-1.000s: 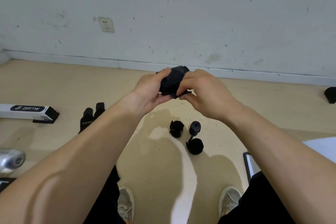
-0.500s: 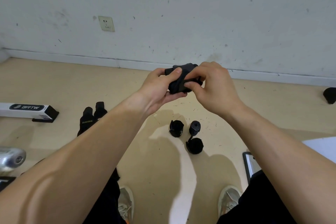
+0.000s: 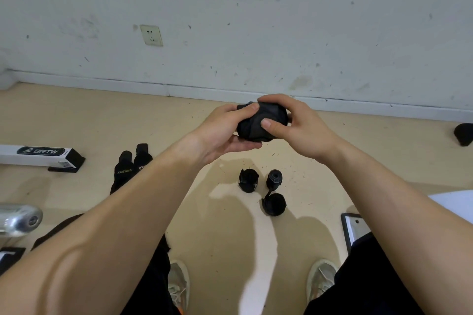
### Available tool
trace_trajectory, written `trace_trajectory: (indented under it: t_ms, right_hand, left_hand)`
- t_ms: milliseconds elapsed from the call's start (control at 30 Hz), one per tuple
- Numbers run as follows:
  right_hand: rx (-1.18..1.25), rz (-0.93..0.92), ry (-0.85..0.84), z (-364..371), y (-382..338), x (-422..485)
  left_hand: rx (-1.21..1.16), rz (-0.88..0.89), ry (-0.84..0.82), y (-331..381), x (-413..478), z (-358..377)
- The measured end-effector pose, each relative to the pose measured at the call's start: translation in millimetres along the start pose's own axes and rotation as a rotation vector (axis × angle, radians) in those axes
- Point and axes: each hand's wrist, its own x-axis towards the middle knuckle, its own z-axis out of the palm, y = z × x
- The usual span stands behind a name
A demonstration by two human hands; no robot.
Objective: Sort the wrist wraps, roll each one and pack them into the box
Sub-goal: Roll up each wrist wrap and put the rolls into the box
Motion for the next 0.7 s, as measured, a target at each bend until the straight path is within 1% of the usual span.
trace_trajectory:
  t_ms: [33,100,167,267,333,467,567,700]
  right_hand:
    - [0.033,0.007,0.022,2,0,0]
    - [0.097,0.029,0.064,7,1,1]
    - [0.156,0.074,0.096,11,0,2]
    - [0.268,0.137,0.119,12,-2,0]
    - [0.344,0.177,0.103,13,-4,-4]
    - [0.409,0.238,0.050,20,-3,-12]
    - [0.411,0.266,0.026,26,-3,-17]
    - [0.405,0.265,-0.039,28,-2,-23]
  left_hand:
    - [0.084,0.012,0.024,-1,-1,1]
    - [0.250,0.075,0.124,-4,-1,4]
    - [0.286,0.210,0.188,-8,-3,9]
    - [0.312,0.425,0.141,-19,-6,14]
    - [0.377,0.489,0.159,-26,-6,15]
    - [0.346,0.483,0.280,-35,-6,19]
    - [0.328,0.450,0.325,-37,-8,21]
    - [0.295,0.372,0.344,-37,-12,21]
